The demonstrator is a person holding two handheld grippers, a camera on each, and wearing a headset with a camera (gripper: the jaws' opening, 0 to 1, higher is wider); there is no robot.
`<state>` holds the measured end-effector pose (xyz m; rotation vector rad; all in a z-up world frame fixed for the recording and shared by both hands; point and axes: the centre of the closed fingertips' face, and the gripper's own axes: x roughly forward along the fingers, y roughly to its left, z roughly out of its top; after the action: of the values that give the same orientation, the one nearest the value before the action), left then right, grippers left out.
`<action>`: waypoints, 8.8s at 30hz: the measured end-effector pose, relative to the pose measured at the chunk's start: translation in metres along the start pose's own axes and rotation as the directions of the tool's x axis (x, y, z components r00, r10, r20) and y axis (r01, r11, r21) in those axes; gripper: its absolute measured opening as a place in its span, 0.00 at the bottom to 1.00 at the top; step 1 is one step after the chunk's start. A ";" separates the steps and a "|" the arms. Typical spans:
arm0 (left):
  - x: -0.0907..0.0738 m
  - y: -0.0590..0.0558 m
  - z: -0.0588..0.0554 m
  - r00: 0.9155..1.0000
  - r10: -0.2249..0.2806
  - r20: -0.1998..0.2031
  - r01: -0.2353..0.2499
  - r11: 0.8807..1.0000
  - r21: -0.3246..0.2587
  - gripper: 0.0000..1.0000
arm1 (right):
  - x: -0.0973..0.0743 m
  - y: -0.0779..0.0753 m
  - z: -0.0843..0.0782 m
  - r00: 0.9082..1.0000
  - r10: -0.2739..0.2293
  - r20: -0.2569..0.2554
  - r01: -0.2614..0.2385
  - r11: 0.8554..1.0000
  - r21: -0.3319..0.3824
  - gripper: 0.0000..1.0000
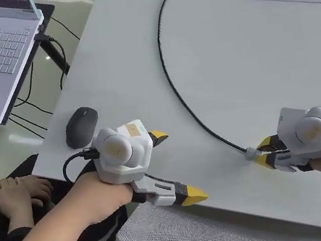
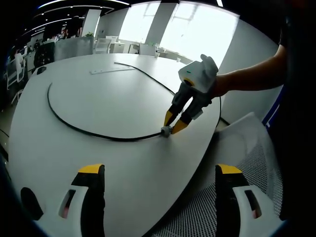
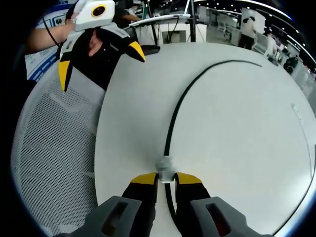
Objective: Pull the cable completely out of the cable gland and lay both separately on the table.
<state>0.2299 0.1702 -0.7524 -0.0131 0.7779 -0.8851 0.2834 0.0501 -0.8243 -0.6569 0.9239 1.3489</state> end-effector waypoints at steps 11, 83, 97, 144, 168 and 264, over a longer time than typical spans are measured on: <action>0.006 -0.005 0.009 1.000 -0.003 0.003 0.003 1.000 0.021 0.93 | -0.018 0.007 0.008 0.999 0.017 0.040 -0.020 0.997 0.075 0.08; 0.071 -0.122 0.109 0.967 -0.239 0.092 0.224 0.962 0.154 0.63 | -0.151 0.070 0.025 0.976 0.143 0.166 -0.121 0.983 -0.139 0.07; 0.074 -0.135 0.110 0.946 -0.311 0.093 0.297 0.945 0.135 0.38 | -0.152 0.071 0.020 0.975 0.146 0.166 -0.119 0.979 -0.167 0.07; 0.069 -0.139 0.121 0.932 -0.350 0.092 0.318 0.914 0.251 0.15 | -0.163 0.060 0.027 0.904 0.266 0.335 -0.282 0.959 -0.001 0.14; 0.063 -0.148 0.133 0.936 -0.342 0.085 0.286 0.878 0.383 0.15 | -0.175 0.069 0.038 0.684 0.473 0.555 -0.694 0.656 0.297 0.12; 0.062 -0.150 0.126 0.933 -0.349 0.085 0.308 0.898 0.314 0.15 | -0.173 0.077 0.033 0.668 0.484 0.566 -0.706 0.652 0.276 0.09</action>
<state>0.2283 -0.0081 -0.6502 0.0589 0.5117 -1.3052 0.2175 -0.0010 -0.6512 0.4158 1.0837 1.6801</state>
